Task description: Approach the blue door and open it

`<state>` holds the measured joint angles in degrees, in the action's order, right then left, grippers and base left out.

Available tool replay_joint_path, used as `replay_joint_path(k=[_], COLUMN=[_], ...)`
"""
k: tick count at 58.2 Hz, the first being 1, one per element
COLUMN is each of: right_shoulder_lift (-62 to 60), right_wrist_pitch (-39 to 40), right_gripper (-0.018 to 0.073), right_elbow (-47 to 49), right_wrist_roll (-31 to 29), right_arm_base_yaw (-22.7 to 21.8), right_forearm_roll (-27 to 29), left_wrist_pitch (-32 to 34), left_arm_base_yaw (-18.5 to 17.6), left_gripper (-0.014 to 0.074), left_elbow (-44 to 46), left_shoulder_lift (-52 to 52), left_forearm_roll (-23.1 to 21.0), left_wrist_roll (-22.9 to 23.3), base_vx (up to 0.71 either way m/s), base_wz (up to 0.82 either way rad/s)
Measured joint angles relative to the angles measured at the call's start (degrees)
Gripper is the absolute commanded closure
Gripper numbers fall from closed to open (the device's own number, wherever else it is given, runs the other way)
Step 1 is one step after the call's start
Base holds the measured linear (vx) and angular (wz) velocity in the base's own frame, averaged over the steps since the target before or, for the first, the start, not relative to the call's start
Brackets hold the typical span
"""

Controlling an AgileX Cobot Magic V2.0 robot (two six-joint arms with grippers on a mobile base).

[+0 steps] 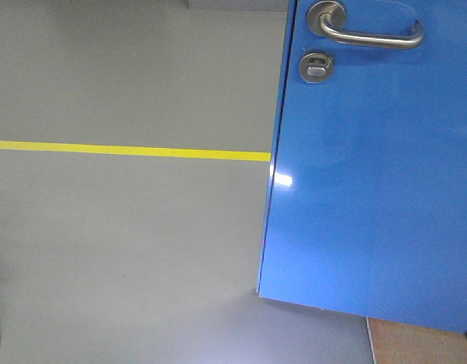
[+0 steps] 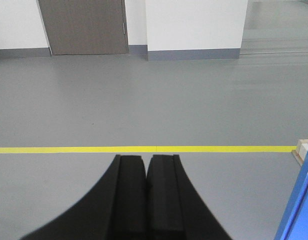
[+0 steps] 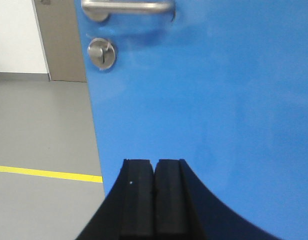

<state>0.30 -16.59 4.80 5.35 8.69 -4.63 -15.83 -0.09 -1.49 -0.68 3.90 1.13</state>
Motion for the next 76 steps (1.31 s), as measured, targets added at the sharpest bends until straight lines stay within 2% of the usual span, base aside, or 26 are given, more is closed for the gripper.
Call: replay_joint_path(k=[7, 15, 20, 33, 76], right_shoulder_lift=[1.19, 1.4, 1.4, 1.4, 1.4], right_wrist_pitch=[10.85, 15.75, 15.79, 14.69, 13.82], right_gripper=[0.0547, 0.0547, 0.0547, 0.0547, 0.0547], right_elbow=[-5.84, -6.47, -6.47, -6.52, -6.52], right_wrist_roll=[0.07, -0.18, -0.19, 2.39, 4.27], right_arm_base_yaw=[0.0, 0.0, -0.59, -6.9, -7.24], right_forearm_roll=[0.18, 0.05, -0.1, -0.03, 0.3], left_wrist_pitch=[0.01, 0.02, 0.02, 0.02, 0.02], left_arm_base_yaw=[0.0, 0.0, 0.0, 0.0, 0.0], left_gripper=[0.0524, 0.0524, 0.0524, 0.0524, 0.0524], left_elbow=[0.0, 0.0, 0.0, 0.0, 0.0], left_shoulder_lift=[0.0, 0.0, 0.0, 0.0, 0.0], left_forearm_roll=[0.0, 0.0, 0.0, 0.0, 0.0], left_wrist_roll=[0.0, 0.0, 0.0, 0.0, 0.0], base_vx=[0.0, 0.0, 0.0, 0.0, 0.0], base_wz=[0.0, 0.0, 0.0, 0.0, 0.0])
